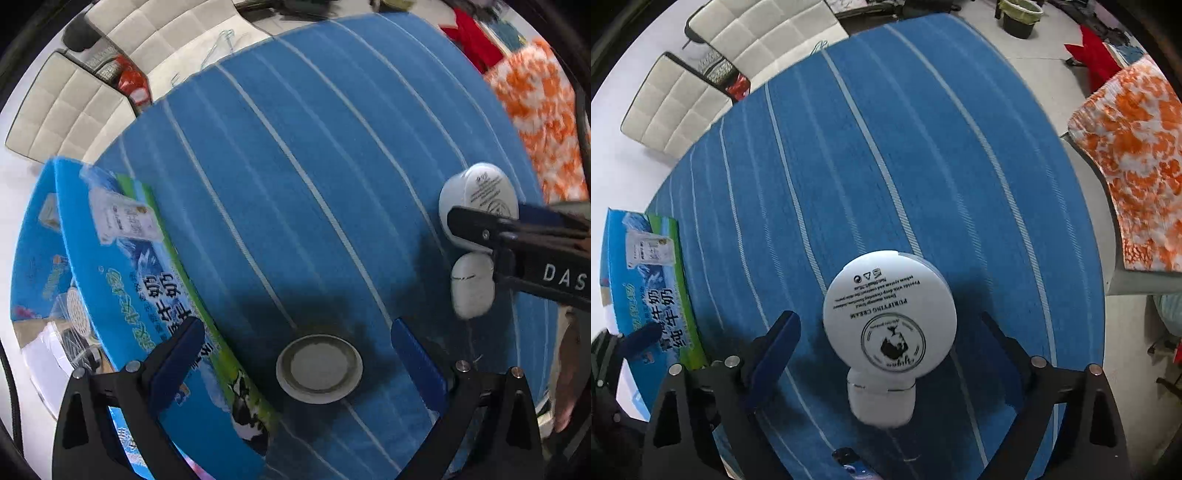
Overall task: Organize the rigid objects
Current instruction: 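Grasp the white cream jar with the right gripper while the left grasps the lighter, then carry the cream jar and lighter into the blue carton with both grippers, then open both grippers and lift away from the carton, then grasp the white round lid with the left gripper while the right grasps the white earbud case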
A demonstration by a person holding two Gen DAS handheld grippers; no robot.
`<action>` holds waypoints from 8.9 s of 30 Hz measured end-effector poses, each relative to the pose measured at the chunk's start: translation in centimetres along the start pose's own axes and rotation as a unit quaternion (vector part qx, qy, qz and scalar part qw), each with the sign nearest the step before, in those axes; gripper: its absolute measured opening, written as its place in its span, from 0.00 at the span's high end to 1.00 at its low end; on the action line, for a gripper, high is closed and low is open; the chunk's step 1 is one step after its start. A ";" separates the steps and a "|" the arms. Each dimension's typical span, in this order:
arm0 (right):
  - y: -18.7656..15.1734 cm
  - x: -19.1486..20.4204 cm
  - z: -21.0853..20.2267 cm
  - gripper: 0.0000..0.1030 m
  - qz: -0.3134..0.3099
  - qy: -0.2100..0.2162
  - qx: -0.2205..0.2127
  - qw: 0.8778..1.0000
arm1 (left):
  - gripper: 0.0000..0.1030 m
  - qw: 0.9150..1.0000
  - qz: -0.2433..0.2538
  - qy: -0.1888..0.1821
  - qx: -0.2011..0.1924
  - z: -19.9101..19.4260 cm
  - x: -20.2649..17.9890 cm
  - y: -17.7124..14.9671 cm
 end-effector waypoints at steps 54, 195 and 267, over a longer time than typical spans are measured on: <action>-18.5 -9.4 -0.6 0.31 0.059 -0.066 -0.008 0.996 | 0.78 0.996 -0.078 -0.049 -0.008 4.8 -15.4 -15.1; -11.8 11.7 -3.4 0.08 0.065 0.086 -0.014 0.994 | 0.00 0.934 -0.322 0.012 -0.156 -6.5 17.1 -20.0; -16.0 1.5 -0.7 0.49 -0.069 -0.106 -0.040 0.991 | 0.38 0.987 -0.140 -0.047 -0.068 5.8 -5.0 -16.2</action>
Point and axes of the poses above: each gripper's, at about its wrist camera, not at the fingertips, and z roughly the way its jaws point, x to its left, y to its top, the point moved 2 cm from there along z, roughly the way its jaws point, and after that the axes turned 4 degrees about -z, right-handed, at the moved point
